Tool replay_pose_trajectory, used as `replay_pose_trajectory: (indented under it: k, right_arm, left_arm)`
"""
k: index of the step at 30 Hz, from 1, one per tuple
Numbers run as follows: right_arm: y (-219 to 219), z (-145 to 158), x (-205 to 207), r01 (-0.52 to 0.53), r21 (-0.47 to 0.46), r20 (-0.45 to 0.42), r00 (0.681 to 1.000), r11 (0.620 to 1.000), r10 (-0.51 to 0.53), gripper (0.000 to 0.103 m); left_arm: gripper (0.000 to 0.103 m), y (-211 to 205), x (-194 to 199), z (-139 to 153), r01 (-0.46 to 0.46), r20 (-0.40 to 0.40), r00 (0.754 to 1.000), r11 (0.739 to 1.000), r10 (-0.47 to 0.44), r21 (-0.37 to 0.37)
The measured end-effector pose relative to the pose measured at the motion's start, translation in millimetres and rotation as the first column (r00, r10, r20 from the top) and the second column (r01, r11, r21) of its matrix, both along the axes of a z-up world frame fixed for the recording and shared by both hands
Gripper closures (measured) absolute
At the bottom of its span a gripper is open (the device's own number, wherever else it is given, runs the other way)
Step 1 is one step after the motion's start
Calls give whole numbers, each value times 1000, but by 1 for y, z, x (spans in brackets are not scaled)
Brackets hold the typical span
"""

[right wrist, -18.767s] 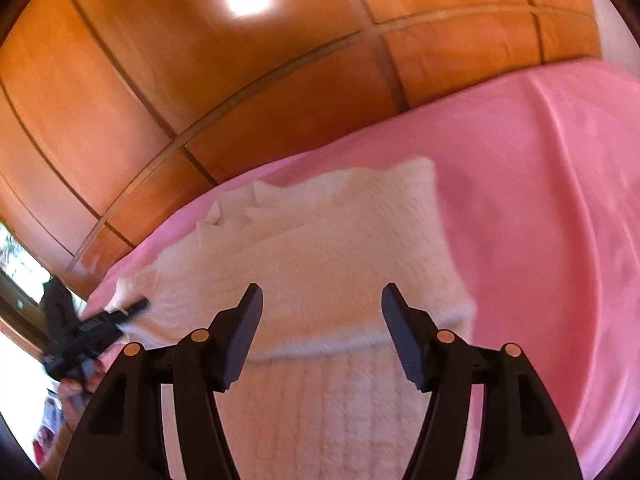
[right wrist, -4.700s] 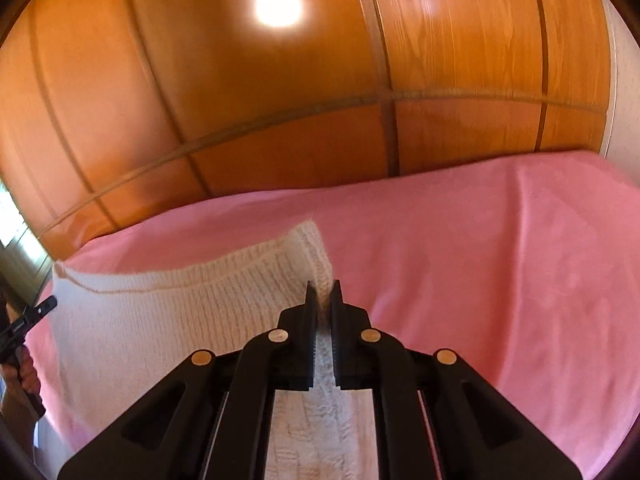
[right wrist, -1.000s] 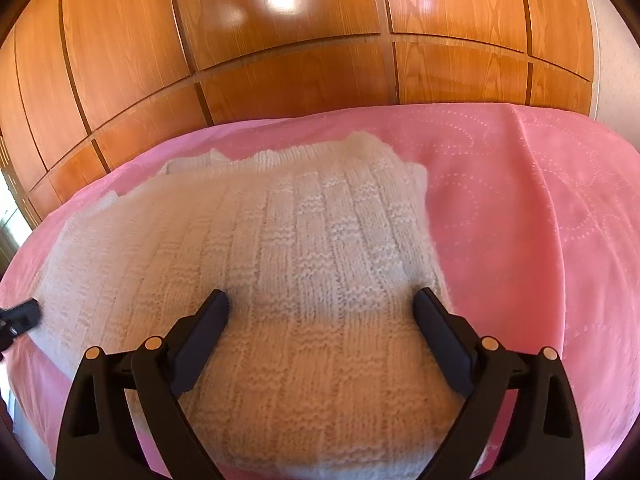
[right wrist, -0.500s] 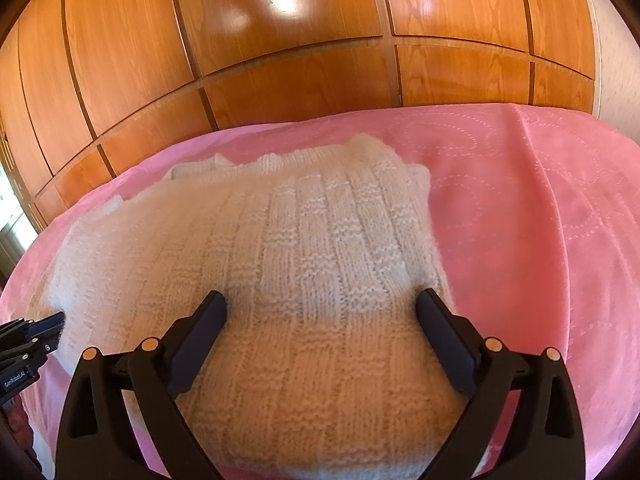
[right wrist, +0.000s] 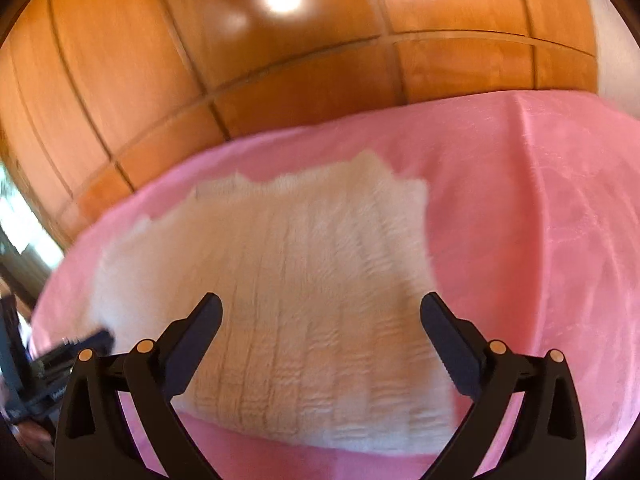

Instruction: Fold small clothes

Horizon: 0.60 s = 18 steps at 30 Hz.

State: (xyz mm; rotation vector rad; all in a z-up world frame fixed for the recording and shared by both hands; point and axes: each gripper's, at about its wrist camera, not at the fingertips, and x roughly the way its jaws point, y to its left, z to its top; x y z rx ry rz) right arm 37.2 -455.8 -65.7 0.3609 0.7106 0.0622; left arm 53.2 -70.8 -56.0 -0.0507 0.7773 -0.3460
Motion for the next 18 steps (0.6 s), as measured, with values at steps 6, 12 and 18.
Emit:
replay_pose_trajectory:
  k: [6,12,18]
  right_arm:
    - [-46,-13,30,86,121,-49,996,989,-81,16]
    - [-53,-42,48,35,205,-140,990,978,-6,23]
    - [-34,-43,10,-109,242,-159,976,964,150,26]
  left_arm:
    - [69,30,6,9,-55,14,998,998,55,-25]
    - [69,58,15,2,-124,-18,992,992,124,-18]
    - [69,58,17,-1,-97,-7,995,995,97,-1]
